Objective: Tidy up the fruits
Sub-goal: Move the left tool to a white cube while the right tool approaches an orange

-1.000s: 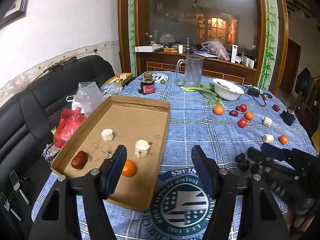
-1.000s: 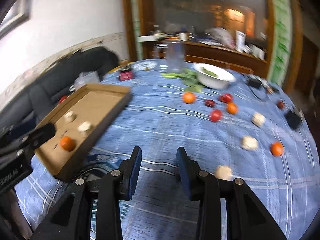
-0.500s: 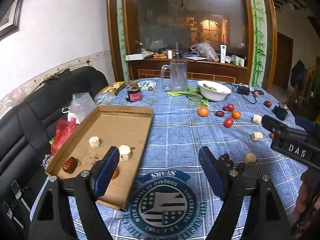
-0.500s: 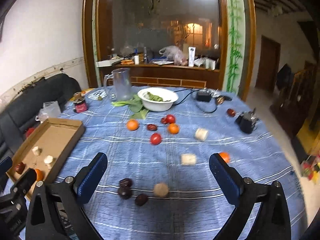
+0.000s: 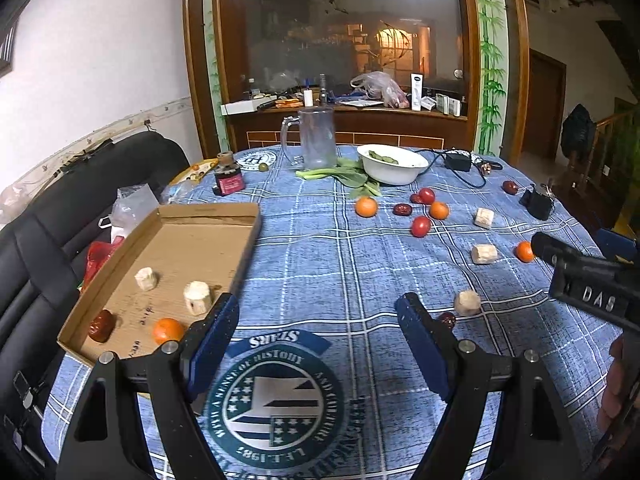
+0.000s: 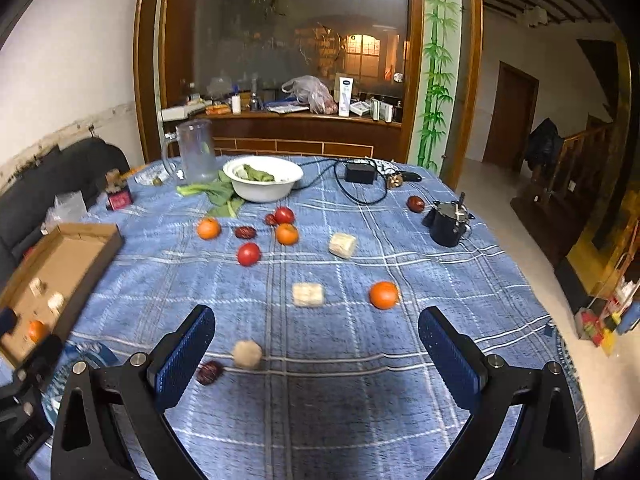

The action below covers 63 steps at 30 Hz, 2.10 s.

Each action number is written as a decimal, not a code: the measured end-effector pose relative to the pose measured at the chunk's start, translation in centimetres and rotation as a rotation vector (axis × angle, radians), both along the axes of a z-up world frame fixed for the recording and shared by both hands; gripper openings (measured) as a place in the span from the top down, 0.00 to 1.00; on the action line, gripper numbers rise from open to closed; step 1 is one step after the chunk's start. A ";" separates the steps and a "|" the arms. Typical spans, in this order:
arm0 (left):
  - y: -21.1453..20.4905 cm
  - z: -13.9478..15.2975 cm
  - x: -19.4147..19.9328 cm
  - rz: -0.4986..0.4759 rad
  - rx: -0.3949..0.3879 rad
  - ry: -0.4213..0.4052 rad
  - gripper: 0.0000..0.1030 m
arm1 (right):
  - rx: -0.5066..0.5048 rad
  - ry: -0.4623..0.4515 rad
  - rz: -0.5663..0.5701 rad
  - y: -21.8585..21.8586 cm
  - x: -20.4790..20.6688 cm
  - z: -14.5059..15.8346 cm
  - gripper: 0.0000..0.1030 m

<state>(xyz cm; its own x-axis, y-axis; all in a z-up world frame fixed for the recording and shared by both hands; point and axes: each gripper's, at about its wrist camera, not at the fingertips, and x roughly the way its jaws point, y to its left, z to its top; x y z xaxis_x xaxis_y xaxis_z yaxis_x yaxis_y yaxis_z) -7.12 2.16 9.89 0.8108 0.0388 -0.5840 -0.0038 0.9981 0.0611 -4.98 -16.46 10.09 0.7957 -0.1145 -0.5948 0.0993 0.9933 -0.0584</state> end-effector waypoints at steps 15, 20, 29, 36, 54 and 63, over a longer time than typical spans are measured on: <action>-3.0 -1.2 3.1 -0.087 -0.033 0.064 0.22 | 0.071 0.092 -0.028 -4.3 0.3 -2.8 0.01; -3.6 -1.6 4.2 -0.083 -0.037 0.080 0.22 | 0.048 0.094 -0.058 -4.6 0.6 -3.0 0.01; -4.3 -0.8 6.8 -0.081 -0.022 0.091 0.22 | 0.035 0.068 -0.055 -5.0 0.6 -2.5 0.01; -4.6 3.5 8.7 -0.141 -0.026 0.010 0.22 | 0.061 0.085 -0.019 -6.0 1.6 -1.6 0.01; -8.4 -3.1 11.5 -0.281 -0.052 0.183 0.23 | 0.142 0.188 -0.035 -10.1 5.9 -4.6 0.23; -10.9 -3.9 13.5 -0.336 -0.090 0.223 0.34 | 0.157 0.216 -0.026 -10.7 8.1 -6.3 0.31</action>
